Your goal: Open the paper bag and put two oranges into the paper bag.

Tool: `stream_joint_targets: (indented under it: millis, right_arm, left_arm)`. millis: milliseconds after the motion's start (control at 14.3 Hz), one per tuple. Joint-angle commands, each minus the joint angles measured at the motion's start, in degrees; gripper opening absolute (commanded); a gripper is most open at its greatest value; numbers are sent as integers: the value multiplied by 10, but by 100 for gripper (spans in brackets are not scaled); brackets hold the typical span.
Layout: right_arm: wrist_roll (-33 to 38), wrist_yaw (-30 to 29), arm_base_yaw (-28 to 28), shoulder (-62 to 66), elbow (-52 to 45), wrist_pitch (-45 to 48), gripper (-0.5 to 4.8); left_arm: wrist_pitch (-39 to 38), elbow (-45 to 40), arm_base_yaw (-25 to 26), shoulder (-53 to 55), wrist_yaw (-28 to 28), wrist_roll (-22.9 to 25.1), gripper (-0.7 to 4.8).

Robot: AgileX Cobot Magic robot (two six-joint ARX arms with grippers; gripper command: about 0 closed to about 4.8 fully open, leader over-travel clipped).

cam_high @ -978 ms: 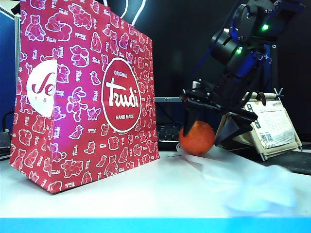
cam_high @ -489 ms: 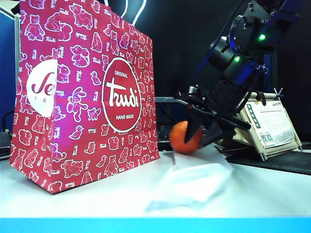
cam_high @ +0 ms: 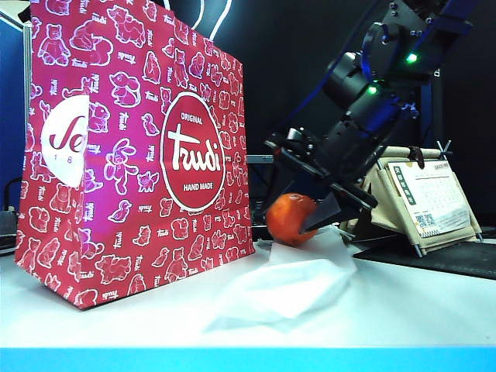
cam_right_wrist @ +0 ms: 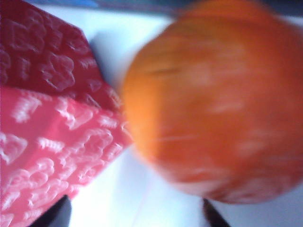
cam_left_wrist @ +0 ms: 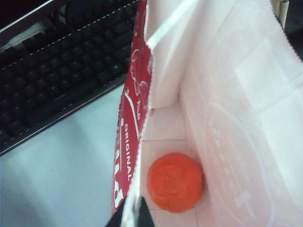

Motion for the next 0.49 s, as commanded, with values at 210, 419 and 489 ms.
stream_joint_targets:
  millis: [210,419,489]
  right_arm:
    - [16,54,1,-2,2,34,458]
    - [14,77,0,-3,2,9,479]
    - [13,93,1,-3,2,10,479]
  left_arm:
    - [3,3,0,-4,-14,8,-5]
    - [3,3,0,-4,-22,9,-5]
    - [4,3,0,-4,-22,9,-5]
